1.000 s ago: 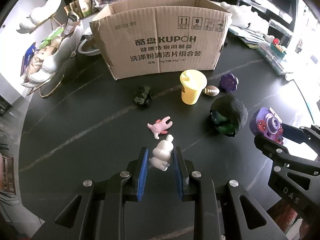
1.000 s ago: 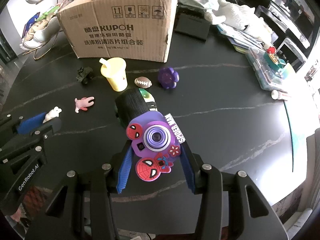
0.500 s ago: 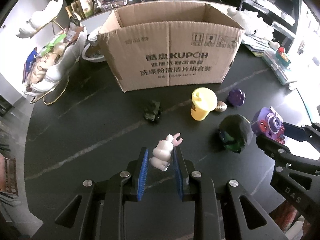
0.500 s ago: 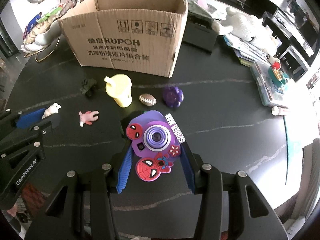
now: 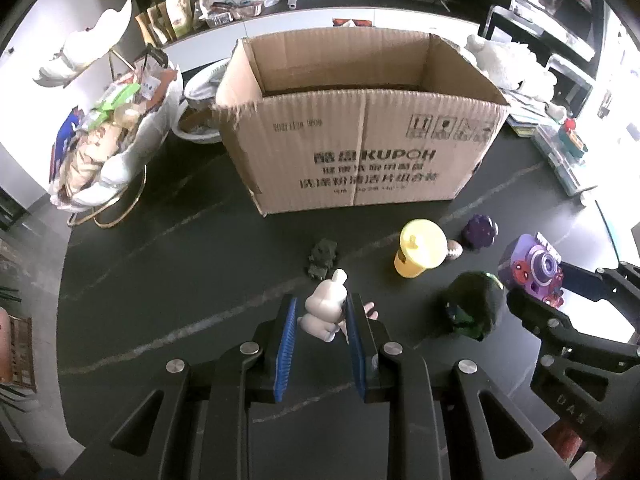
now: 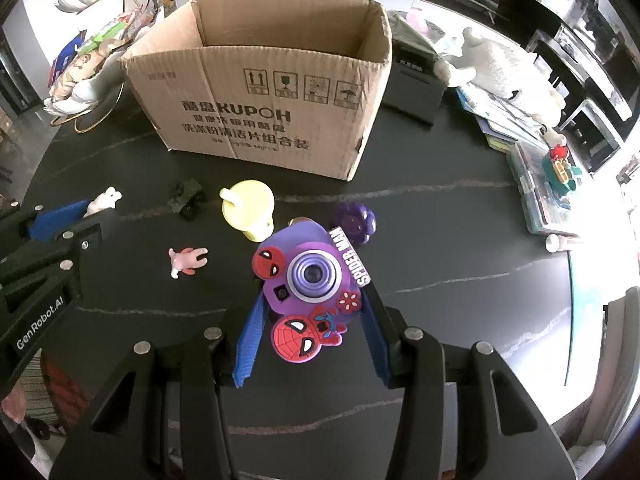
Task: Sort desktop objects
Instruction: 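Lift the white bunny and purple Spider-Man toy and carry both toward the cardboard box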
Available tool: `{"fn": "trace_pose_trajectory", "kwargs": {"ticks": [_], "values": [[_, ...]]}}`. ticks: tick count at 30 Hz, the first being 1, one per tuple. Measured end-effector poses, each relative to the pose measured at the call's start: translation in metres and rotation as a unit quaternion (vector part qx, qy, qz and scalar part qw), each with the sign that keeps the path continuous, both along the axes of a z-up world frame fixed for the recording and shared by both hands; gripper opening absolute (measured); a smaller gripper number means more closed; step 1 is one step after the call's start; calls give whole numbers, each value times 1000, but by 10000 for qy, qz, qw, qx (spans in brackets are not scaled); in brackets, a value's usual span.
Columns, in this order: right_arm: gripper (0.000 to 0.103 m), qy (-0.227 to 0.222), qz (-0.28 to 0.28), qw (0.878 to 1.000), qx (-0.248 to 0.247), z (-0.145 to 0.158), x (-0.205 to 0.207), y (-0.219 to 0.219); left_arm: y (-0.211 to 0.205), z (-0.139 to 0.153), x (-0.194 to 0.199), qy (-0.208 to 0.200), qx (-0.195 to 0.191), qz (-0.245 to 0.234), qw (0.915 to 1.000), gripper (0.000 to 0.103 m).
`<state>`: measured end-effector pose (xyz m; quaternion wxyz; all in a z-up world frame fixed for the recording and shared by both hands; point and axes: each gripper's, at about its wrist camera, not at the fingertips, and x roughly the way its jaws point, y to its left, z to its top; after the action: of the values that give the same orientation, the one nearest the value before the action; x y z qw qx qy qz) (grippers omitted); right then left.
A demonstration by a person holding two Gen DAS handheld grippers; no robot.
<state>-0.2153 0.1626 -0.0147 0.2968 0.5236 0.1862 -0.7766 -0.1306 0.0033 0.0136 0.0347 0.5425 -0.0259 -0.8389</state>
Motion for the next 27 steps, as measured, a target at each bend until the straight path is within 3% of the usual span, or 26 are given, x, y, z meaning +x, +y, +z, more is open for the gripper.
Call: {"fn": "trace_pose_trajectory", "kwargs": {"ticks": [27], "values": [[43, 78, 10, 9998, -160, 28, -31, -31, -13, 31, -34, 238, 5, 59, 9997, 22]]}}
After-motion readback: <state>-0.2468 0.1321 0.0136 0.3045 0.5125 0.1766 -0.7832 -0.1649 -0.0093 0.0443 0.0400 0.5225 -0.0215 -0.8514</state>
